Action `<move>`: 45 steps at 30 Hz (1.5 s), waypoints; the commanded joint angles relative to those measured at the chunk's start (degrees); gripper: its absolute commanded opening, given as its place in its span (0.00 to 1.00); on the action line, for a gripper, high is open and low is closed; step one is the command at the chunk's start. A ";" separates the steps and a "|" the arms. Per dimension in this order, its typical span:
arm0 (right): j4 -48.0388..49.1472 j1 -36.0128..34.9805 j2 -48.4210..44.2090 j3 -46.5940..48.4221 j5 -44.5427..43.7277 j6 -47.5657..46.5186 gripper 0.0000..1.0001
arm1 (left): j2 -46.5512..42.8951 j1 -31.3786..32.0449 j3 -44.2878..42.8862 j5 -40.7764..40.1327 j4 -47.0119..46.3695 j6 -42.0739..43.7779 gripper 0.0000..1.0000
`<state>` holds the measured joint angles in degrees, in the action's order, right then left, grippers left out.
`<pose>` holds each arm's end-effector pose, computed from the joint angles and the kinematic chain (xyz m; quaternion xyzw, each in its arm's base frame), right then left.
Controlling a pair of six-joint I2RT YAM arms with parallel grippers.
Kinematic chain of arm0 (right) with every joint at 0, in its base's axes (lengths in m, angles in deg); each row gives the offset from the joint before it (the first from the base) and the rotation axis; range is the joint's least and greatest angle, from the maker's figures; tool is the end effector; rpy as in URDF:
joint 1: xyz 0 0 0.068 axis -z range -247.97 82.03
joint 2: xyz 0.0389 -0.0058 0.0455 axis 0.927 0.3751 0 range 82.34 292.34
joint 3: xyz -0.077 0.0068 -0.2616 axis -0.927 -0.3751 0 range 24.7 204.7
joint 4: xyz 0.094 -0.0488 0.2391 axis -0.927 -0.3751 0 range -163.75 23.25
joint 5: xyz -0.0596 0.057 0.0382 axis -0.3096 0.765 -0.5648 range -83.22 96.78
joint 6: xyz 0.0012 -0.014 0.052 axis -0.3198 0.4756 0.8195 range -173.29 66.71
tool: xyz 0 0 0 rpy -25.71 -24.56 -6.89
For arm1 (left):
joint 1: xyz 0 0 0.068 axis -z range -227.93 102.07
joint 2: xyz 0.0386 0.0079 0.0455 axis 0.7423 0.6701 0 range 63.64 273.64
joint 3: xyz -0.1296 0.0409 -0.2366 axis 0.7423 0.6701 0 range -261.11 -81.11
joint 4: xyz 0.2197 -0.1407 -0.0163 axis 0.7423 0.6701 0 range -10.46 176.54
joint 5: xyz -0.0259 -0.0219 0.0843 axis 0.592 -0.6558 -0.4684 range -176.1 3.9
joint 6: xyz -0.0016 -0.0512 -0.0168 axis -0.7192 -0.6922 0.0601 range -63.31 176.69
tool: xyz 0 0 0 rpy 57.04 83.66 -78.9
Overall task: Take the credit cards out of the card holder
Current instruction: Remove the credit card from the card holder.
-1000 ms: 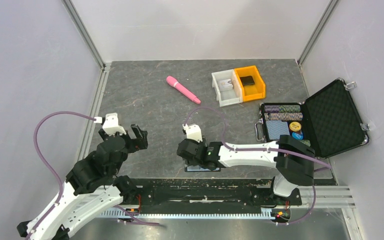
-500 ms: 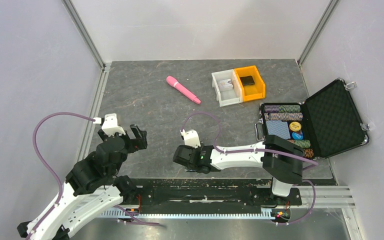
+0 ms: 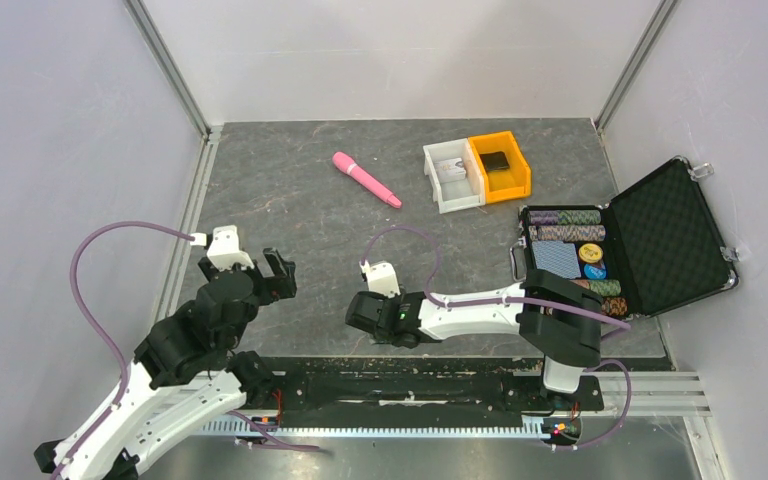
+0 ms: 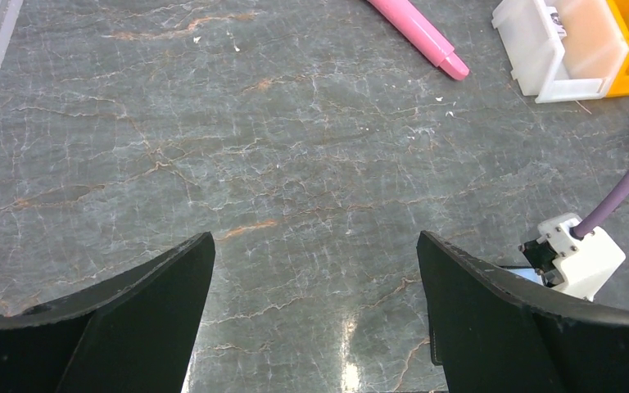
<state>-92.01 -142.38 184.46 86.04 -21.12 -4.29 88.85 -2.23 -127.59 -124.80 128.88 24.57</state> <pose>0.1081 0.3259 0.1606 -0.1600 0.9371 0.0656 0.3031 0.0700 -0.0397 0.3228 -0.0736 0.8235 -0.0838 0.5562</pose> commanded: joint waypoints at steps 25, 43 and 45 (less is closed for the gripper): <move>12.12 0.08 -8.22 -8.97 2.34 -2.16 0.28 | 5.38 -0.25 1.65 14.00 -4.03 -5.89 1.00; 41.02 5.54 -24.39 -34.15 10.15 1.50 0.25 | 25.21 -0.22 13.75 43.20 -23.08 -11.82 0.74; 44.82 6.26 -25.64 -36.85 11.56 2.46 0.24 | 28.50 -0.16 14.26 45.27 -25.86 -12.13 0.64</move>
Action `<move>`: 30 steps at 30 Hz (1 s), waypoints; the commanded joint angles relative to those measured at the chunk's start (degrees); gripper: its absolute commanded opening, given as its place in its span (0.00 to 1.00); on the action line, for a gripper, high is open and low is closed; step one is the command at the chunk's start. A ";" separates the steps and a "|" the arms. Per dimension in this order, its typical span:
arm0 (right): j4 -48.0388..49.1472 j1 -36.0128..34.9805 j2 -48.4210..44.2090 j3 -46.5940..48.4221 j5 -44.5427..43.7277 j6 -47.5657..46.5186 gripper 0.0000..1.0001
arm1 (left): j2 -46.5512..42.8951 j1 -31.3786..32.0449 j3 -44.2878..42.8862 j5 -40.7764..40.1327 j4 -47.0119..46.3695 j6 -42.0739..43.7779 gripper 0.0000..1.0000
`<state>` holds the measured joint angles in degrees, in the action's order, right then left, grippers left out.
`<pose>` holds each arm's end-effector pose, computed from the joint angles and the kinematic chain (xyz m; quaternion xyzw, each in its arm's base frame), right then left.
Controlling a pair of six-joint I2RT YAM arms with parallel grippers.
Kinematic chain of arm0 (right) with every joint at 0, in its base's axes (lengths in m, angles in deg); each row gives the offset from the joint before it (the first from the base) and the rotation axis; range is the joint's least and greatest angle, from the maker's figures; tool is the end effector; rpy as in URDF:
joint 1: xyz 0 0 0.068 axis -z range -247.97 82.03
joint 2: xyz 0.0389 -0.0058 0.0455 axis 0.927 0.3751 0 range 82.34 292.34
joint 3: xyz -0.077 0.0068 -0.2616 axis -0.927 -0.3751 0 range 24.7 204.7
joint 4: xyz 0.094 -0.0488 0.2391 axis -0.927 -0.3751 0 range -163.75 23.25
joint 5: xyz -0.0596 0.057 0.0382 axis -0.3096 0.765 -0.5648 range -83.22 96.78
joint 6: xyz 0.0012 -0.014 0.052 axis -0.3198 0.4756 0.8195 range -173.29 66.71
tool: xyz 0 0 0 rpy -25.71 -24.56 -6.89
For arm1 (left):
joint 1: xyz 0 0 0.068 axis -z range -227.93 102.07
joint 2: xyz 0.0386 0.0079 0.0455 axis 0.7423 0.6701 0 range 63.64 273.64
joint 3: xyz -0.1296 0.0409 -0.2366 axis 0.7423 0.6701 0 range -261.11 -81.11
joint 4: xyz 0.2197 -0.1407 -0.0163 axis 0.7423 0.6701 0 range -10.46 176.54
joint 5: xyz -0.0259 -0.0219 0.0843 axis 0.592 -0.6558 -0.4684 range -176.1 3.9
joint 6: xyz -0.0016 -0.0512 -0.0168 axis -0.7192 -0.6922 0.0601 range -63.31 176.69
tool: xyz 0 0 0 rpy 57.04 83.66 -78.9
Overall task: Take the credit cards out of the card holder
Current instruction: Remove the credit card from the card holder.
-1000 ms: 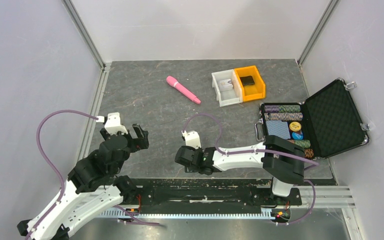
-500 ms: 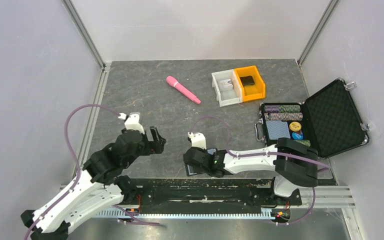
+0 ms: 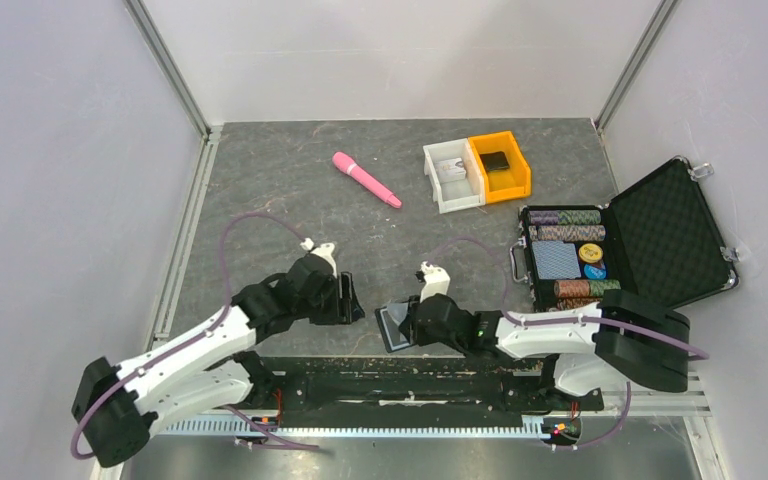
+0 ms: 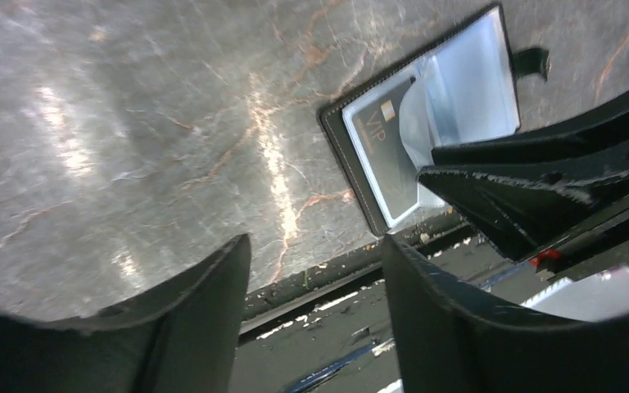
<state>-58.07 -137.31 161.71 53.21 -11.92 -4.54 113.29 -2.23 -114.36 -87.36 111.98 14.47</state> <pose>0.0996 0.2321 0.1484 -0.0964 0.8993 0.2666 0.3330 0.1215 -0.1232 0.2206 0.0246 0.9358 -0.2366 0.2602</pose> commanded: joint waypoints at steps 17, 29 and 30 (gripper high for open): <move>25.92 5.62 -8.06 -14.62 9.95 6.97 0.25 | 17.88 -0.16 2.64 14.52 -27.60 -6.52 0.43; 18.76 5.63 -11.03 -13.52 8.02 5.70 0.36 | 29.34 0.47 -1.53 23.09 -36.03 -7.54 0.40; 16.89 5.62 -11.43 -13.00 7.53 5.27 0.38 | 29.83 0.73 -1.65 23.66 -36.74 -7.93 0.40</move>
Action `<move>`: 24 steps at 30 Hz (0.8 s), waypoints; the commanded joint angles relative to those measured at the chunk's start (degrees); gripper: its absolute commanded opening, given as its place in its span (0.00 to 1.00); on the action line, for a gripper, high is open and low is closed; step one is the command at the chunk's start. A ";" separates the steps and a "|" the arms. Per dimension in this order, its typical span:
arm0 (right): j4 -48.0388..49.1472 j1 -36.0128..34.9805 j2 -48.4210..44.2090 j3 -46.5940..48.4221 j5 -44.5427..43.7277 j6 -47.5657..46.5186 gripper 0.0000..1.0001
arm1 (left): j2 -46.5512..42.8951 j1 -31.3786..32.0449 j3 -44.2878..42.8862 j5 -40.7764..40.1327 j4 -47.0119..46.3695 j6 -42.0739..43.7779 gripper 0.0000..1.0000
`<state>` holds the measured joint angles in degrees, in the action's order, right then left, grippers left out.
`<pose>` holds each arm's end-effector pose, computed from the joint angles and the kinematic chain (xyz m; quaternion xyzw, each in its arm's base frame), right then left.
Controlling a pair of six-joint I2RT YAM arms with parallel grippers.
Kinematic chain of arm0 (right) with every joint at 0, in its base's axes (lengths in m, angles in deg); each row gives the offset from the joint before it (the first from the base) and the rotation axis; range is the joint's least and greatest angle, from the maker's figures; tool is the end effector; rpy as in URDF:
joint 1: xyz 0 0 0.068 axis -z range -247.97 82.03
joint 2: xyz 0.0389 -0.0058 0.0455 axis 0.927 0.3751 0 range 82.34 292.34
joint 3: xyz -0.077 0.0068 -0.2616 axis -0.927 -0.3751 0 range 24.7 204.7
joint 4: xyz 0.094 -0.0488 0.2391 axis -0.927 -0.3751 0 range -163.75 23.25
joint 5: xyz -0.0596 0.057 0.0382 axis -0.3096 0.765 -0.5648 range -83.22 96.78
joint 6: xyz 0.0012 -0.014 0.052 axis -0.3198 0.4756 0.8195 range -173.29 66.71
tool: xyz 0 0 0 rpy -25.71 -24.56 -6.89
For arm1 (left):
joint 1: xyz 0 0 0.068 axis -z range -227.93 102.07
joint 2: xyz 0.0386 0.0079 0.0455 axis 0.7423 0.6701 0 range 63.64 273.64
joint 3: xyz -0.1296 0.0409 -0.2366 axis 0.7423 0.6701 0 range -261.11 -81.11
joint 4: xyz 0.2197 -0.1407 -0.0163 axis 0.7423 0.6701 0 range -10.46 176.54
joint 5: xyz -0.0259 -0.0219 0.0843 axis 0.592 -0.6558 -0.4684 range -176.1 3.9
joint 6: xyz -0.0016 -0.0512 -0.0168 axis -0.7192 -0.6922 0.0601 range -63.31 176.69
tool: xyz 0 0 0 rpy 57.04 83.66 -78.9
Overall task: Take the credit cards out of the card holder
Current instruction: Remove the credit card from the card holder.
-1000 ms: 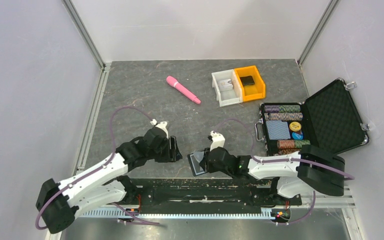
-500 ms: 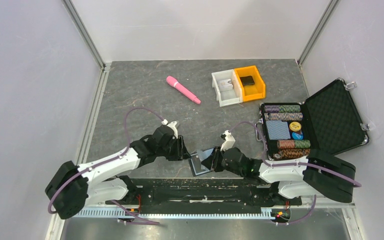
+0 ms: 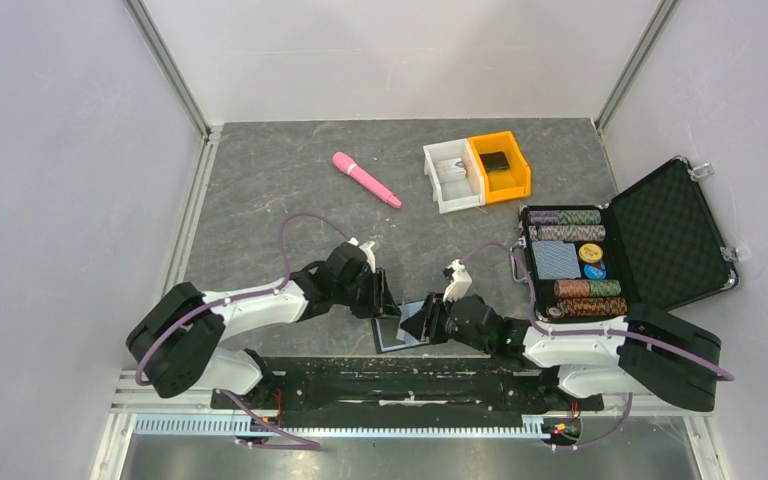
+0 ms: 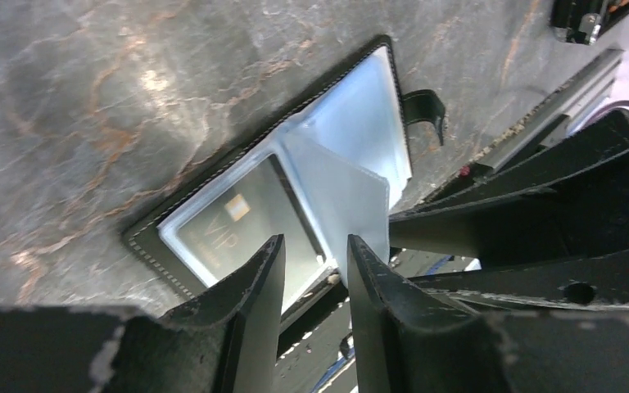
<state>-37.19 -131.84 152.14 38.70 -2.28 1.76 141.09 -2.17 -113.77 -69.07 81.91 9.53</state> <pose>0.0992 0.1898 0.1440 -0.0235 0.8472 0.4194 0.3253 0.1685 -0.1878 0.1620 0.0428 0.9213 -0.3568 0.1489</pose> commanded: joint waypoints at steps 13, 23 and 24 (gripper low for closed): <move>-21.37 0.16 -14.70 7.23 -13.18 -8.44 0.44 | 7.95 3.50 -5.91 9.54 -12.39 -4.65 0.41; -17.03 -0.02 -12.94 7.89 -4.50 -11.19 0.39 | 9.22 3.55 -6.55 8.90 -13.09 -4.45 0.42; -16.43 -0.09 -13.08 7.95 -4.13 -11.23 0.38 | 9.32 3.55 -6.78 8.74 -13.09 -4.35 0.42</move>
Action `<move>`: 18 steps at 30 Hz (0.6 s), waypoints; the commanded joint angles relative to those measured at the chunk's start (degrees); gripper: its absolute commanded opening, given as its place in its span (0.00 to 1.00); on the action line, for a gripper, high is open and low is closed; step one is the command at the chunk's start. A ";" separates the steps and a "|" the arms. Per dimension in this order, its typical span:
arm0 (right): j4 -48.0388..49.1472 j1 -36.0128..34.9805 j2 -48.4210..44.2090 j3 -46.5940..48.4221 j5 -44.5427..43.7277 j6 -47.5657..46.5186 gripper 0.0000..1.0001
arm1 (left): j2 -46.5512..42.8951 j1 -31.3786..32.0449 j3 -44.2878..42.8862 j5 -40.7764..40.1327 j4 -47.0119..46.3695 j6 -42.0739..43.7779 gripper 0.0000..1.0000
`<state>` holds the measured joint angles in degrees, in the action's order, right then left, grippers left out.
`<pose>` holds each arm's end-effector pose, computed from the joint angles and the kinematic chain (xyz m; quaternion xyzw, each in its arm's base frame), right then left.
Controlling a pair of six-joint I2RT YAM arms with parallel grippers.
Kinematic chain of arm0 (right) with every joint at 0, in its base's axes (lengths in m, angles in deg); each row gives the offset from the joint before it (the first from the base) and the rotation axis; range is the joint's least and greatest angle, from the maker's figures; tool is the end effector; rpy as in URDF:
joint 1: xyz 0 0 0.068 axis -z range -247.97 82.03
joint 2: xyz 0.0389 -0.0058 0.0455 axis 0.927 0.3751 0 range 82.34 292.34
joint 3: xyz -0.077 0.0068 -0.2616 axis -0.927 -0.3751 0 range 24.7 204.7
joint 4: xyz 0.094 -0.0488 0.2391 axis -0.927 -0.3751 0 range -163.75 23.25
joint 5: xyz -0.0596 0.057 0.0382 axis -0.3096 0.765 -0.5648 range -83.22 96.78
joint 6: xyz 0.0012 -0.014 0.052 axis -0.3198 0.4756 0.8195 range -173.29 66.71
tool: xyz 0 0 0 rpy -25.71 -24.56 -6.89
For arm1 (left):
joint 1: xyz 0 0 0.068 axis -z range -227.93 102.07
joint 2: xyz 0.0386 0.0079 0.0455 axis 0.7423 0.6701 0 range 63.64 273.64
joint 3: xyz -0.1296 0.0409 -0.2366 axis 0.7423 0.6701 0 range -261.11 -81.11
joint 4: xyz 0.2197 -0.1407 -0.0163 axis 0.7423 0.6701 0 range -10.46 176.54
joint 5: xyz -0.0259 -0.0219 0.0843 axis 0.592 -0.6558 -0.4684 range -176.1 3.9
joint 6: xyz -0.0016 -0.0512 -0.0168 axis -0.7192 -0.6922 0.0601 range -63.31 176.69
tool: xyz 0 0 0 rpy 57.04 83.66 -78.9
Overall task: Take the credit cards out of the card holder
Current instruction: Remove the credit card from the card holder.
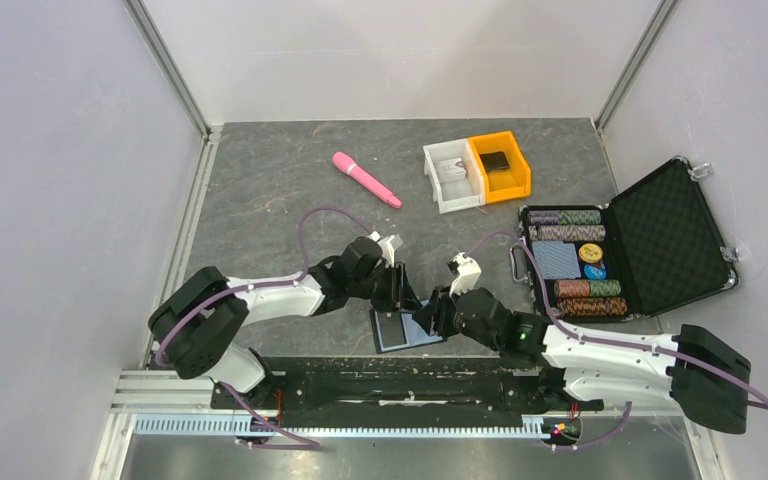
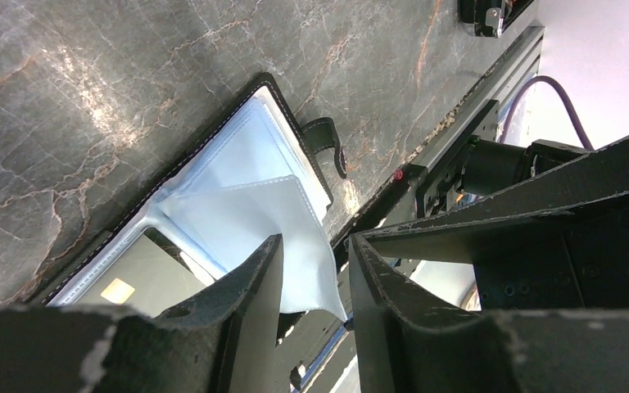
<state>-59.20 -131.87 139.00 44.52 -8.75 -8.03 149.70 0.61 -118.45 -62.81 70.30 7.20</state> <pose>0.0971 0.1767 0.1821 -0.0711 0.8548 0.3405 0.3852 0.1821 -0.2272 0.1646 0.0788 0.8864 -0.4352 0.1363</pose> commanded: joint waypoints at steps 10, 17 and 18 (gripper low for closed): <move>6.70 -1.78 3.16 4.70 4.98 -2.63 0.35 | 3.62 0.73 -3.53 2.11 -0.83 -0.59 0.43; 8.36 -2.02 6.85 4.10 6.74 -2.08 0.30 | -4.56 -0.10 -3.11 -4.90 6.35 0.60 0.43; 8.31 -2.06 7.24 3.97 6.37 -2.15 0.30 | -6.25 -0.47 -3.28 -6.59 8.57 0.83 0.44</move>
<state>-57.61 -132.74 145.23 45.41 -5.82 -10.70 150.71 0.65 -119.85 -63.84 76.73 7.31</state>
